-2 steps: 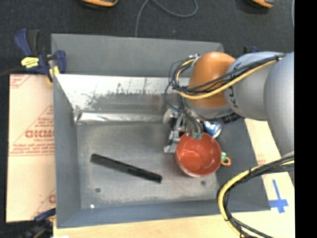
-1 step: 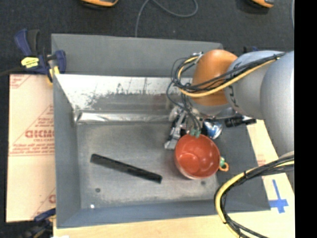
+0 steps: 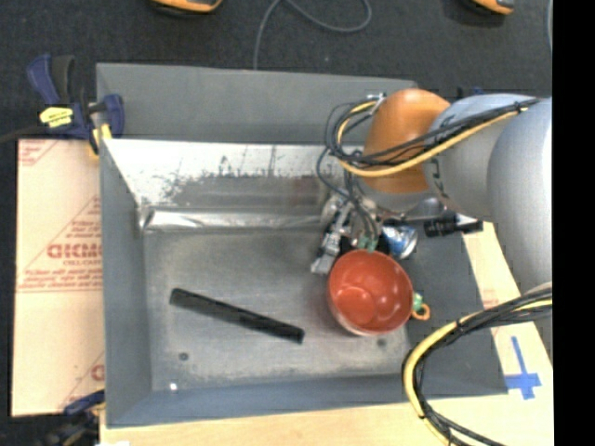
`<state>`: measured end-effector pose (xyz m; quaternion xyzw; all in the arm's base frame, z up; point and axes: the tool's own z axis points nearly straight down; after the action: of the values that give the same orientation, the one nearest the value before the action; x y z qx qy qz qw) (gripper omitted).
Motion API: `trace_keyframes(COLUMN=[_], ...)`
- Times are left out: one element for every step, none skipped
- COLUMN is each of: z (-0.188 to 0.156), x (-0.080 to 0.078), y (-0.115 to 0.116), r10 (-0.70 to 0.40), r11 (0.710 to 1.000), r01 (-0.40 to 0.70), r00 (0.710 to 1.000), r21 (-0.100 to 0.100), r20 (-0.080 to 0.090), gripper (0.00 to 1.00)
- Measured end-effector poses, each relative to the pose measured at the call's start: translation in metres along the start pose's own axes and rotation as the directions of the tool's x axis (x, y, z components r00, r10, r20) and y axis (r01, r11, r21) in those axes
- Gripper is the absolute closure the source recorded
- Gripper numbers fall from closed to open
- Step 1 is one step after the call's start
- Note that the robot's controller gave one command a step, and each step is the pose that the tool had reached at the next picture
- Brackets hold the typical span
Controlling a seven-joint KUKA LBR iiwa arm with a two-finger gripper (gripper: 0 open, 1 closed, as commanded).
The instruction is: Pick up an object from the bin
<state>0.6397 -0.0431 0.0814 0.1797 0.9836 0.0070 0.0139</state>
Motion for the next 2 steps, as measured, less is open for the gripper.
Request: trace_keyframes(z=[0.0028,0.004], x=[-0.0051,0.0003], y=[-0.0073,-0.0135], r10=[-0.178,0.027], r11=[0.984,1.0], r01=[0.178,-0.027], r00=[0.984,1.0], r21=[0.0,-0.002], r20=[0.003,0.0], gripper=[0.0,0.0])
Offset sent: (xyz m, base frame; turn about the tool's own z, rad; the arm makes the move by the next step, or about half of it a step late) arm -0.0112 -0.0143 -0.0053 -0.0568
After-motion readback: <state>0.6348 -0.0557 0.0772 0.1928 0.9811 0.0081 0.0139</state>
